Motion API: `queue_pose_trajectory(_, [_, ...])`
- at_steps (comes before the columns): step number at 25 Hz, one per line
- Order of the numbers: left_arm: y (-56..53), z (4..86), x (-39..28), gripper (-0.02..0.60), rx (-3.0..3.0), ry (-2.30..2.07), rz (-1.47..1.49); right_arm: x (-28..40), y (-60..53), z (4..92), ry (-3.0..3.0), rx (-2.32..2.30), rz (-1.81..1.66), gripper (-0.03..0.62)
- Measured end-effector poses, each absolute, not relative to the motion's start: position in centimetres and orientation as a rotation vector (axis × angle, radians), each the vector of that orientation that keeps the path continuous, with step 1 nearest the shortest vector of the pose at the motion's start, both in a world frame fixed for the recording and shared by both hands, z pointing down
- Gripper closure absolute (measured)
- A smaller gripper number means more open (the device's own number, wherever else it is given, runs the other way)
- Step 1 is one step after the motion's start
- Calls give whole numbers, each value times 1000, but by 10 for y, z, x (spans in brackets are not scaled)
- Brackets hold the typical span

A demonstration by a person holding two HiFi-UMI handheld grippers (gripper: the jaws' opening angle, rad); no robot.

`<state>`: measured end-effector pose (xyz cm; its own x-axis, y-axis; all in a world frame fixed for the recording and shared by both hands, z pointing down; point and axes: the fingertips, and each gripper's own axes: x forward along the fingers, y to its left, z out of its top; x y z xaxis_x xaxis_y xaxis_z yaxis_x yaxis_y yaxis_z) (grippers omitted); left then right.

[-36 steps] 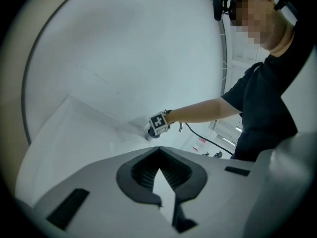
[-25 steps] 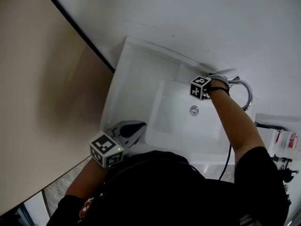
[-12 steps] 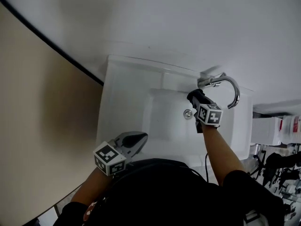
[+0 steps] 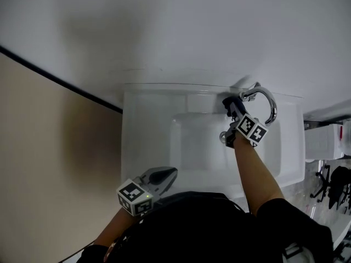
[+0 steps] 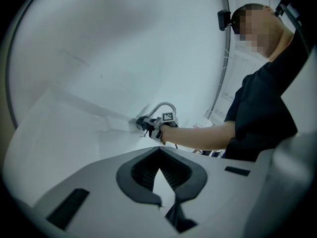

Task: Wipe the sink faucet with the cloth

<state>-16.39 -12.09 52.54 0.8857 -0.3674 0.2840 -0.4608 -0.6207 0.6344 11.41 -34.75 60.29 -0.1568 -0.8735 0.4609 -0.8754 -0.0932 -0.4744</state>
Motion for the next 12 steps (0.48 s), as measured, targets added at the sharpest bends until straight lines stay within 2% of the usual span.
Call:
queue_pose_trajectory(6, [-118, 528, -168, 589, 2283, -605, 194, 113, -355, 647, -2029, 2071, 1298, 470])
queue_pose_trajectory(12, [-119, 528, -171, 589, 2279, -617, 181, 114, -347, 617, -2152, 2036, 1293, 471])
